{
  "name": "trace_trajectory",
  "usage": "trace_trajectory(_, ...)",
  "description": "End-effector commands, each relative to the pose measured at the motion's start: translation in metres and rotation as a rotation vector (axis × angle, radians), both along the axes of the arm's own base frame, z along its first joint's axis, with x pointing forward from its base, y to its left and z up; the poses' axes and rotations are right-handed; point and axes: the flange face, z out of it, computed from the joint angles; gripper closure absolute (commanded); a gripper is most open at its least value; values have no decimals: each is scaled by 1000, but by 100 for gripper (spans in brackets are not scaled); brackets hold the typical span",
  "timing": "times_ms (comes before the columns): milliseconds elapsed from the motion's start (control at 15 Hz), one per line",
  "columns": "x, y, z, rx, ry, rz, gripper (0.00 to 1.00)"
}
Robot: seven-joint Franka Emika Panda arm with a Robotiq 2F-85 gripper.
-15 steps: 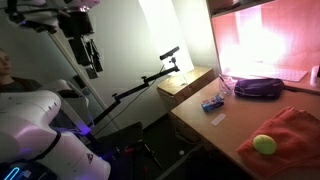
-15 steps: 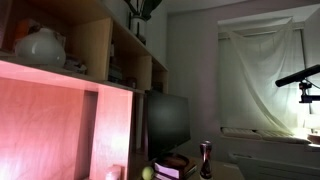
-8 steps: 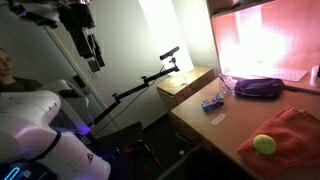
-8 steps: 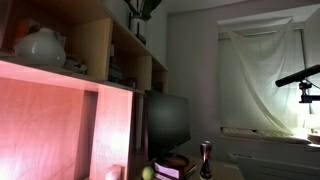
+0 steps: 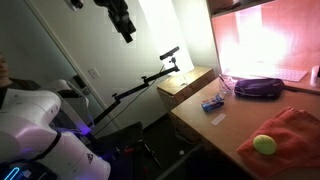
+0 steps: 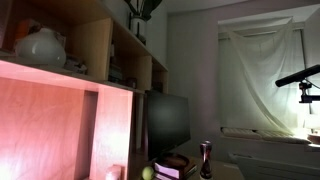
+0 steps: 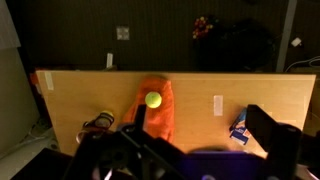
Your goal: Put the ball in the object
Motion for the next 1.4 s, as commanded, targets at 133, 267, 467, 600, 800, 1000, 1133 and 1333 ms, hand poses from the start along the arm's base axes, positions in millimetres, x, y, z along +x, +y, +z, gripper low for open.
trace_trajectory(133,72,4,-1,-35,-40,98,0)
trace_trajectory(267,92,3,-8,-35,-13,126,0)
trace_trajectory(467,120,6,-23,-41,58,174,0)
trace_trajectory(600,136,7,-35,-46,92,204,0)
trace_trajectory(800,157,7,-53,-50,138,228,0)
trace_trajectory(1000,175,7,-72,-55,175,235,0)
trace_trajectory(1133,185,5,-83,-60,195,225,0)
trace_trajectory(1333,199,0,-101,-77,223,200,0)
